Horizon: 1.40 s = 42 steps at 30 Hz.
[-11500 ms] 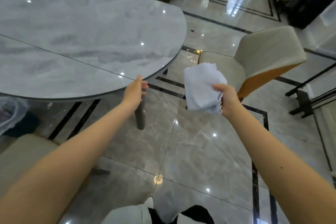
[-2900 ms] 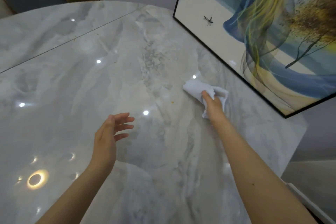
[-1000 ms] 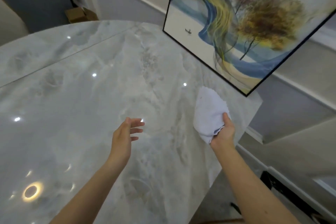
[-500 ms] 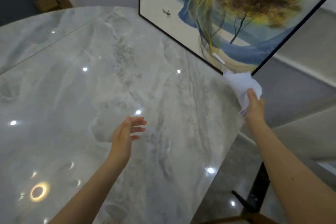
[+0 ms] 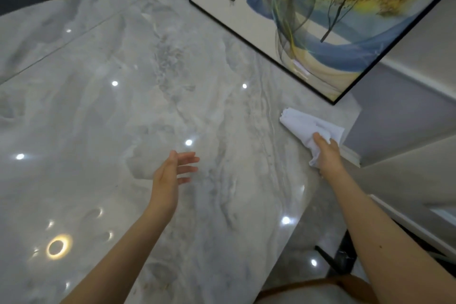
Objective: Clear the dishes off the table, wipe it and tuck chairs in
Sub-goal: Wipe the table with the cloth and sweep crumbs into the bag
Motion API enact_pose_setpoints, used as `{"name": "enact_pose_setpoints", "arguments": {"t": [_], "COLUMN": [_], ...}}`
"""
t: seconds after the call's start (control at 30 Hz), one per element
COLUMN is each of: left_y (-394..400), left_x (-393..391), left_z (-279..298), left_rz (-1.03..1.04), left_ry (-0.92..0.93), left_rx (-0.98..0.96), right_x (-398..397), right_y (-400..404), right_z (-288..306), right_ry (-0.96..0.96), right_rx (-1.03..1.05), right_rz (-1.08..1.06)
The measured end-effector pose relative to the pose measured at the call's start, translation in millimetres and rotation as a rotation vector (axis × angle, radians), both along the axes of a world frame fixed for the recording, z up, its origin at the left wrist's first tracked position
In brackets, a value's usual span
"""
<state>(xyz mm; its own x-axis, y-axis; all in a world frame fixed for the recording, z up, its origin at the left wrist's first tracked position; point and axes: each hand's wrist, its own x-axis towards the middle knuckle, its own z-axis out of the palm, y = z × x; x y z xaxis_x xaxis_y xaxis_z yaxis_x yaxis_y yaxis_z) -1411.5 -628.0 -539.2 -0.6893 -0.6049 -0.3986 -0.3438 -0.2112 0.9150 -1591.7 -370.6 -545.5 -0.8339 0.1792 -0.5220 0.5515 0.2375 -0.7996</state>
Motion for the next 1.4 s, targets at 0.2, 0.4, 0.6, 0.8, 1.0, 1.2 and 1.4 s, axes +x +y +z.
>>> {"name": "enact_pose_setpoints", "arguments": {"t": [0.2,0.4,0.6,0.8,1.0,1.2,1.4], "left_y": [-14.1,-37.4,-60.3,-76.9,-87.5,-97.2,-90.5], "left_x": [42.1,127.0,235.8,328.7,377.6,382.6,351.8], "left_z": [14.7,28.1,30.7,29.9,32.1,42.7,46.8], "left_rz": [0.019,0.071,0.142,0.208,0.25,0.307,0.309], "left_ry": [0.032,0.088,0.075,0.089,0.097,0.132,0.128], "left_rx": [-0.014,-0.04,-0.04,-0.067,-0.054,-0.041,-0.013], "right_x": [56.2,143.9,243.9,322.6,383.3,434.8,466.3], "right_y": [-12.3,-33.5,-60.8,-96.9,-129.0,-145.9,-166.5], "right_z": [-3.9,-9.7,-16.3,-27.8,-35.1,-32.6,-8.4], "right_ry": [-0.028,-0.096,-0.087,-0.024,-0.065,-0.201,-0.277], "right_rx": [-0.027,0.015,0.021,-0.053,-0.101,-0.125,-0.225], "right_rz": [0.007,0.079,0.132,0.18,0.211,0.291,0.427]}}
